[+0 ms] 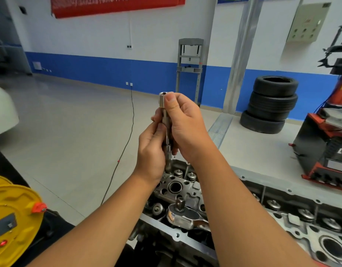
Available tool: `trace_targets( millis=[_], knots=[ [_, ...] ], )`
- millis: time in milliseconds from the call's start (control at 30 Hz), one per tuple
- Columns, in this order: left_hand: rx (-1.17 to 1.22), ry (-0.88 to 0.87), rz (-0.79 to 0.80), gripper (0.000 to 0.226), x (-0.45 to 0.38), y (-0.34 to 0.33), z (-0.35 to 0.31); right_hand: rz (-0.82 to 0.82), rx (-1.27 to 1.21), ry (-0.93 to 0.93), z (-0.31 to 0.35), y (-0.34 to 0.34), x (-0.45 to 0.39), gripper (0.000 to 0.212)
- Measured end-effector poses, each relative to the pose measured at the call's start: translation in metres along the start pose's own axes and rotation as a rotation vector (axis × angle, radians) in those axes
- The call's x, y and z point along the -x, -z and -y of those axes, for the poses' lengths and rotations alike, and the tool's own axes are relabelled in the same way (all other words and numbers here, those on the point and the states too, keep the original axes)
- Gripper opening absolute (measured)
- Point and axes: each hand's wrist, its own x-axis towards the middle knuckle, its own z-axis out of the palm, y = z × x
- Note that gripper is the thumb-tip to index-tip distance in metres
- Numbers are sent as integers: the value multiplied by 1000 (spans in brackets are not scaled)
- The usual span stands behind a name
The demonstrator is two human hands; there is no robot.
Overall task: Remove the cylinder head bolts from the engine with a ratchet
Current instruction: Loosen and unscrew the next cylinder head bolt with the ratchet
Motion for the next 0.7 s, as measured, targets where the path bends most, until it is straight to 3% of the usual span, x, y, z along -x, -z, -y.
trace_targets(
  millis=[100, 233, 367, 700],
  knots=[
    [-6, -29, 24, 30, -1, -1, 0, -7, -65, -15, 0, 1, -2, 36],
    [-52, -64, 36, 31, -2, -1, 1, 1, -103, -16, -2, 5, -1, 23],
    [-102, -92, -13, 28, -4, 1, 3, 14, -83, -16, -6, 7, -4, 23],
    [4, -55, -53, 28, -3, 1, -1, -24, 47, -8, -11, -16, -10, 44]
  ],
)
